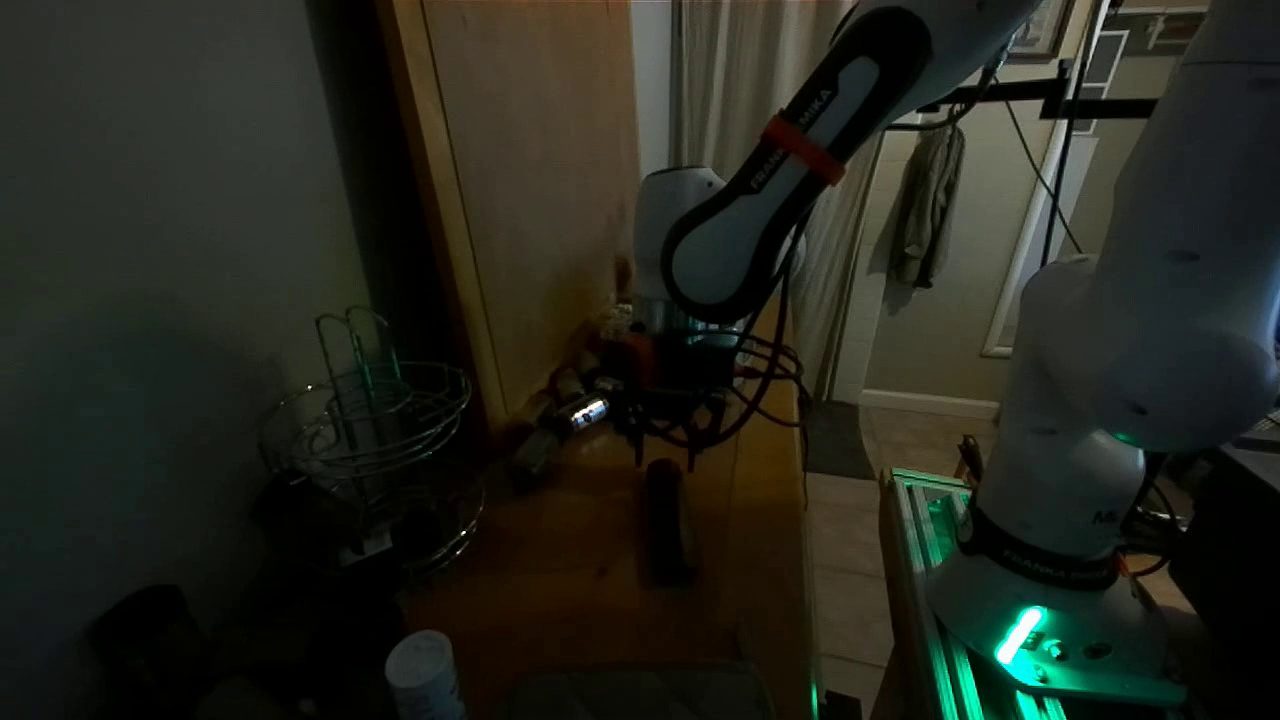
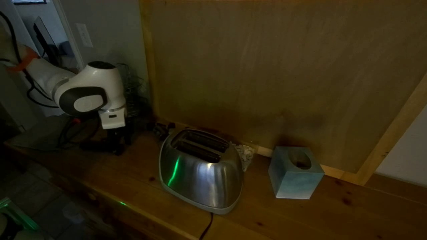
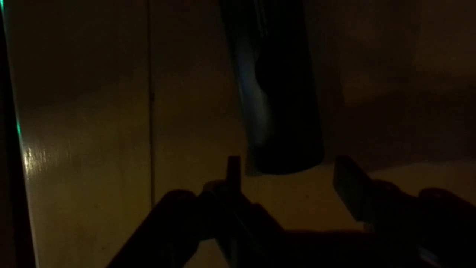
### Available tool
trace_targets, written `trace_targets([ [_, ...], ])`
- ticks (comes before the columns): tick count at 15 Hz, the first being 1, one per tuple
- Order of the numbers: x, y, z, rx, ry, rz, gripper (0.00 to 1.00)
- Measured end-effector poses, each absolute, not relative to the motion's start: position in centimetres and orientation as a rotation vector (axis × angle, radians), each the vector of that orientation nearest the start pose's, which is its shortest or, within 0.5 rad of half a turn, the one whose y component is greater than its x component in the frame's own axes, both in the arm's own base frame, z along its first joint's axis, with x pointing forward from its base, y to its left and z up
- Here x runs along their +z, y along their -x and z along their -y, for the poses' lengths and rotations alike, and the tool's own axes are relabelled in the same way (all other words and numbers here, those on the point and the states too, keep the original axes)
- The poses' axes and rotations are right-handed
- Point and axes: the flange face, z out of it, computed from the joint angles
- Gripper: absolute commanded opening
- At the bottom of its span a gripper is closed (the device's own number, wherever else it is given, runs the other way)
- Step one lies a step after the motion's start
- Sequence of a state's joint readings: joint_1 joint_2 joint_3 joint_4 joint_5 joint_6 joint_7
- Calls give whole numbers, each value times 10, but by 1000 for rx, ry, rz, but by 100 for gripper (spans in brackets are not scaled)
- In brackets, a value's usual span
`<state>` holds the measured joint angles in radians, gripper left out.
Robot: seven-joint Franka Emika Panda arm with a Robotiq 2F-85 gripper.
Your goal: Turn the remote around
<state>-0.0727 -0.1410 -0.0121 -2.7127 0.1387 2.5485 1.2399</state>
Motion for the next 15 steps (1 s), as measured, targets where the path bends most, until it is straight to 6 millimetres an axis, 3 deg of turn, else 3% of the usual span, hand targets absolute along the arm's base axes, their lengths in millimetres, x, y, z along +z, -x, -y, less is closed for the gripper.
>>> trace_targets([
  [1, 268, -398, 35, 101, 2323, -2037, 78],
  [2, 267, -399, 35, 104, 2327, -2036, 74],
  [3, 266, -400, 35, 107, 2329, -2034, 61],
  [4, 265, -400, 35, 109, 2333, -2031, 31],
  [5, 264, -401, 35, 110, 2336, -2029, 35],
  [6, 264, -402, 35, 111, 2338, -2026, 33],
  [8, 265, -403, 35, 112, 2340, -2024, 20],
  [9, 265, -404, 35, 116, 2340, -2025, 62],
  [11, 266, -404, 36, 118, 2340, -2025, 60],
  [15, 265, -404, 35, 120, 2347, -2019, 87],
])
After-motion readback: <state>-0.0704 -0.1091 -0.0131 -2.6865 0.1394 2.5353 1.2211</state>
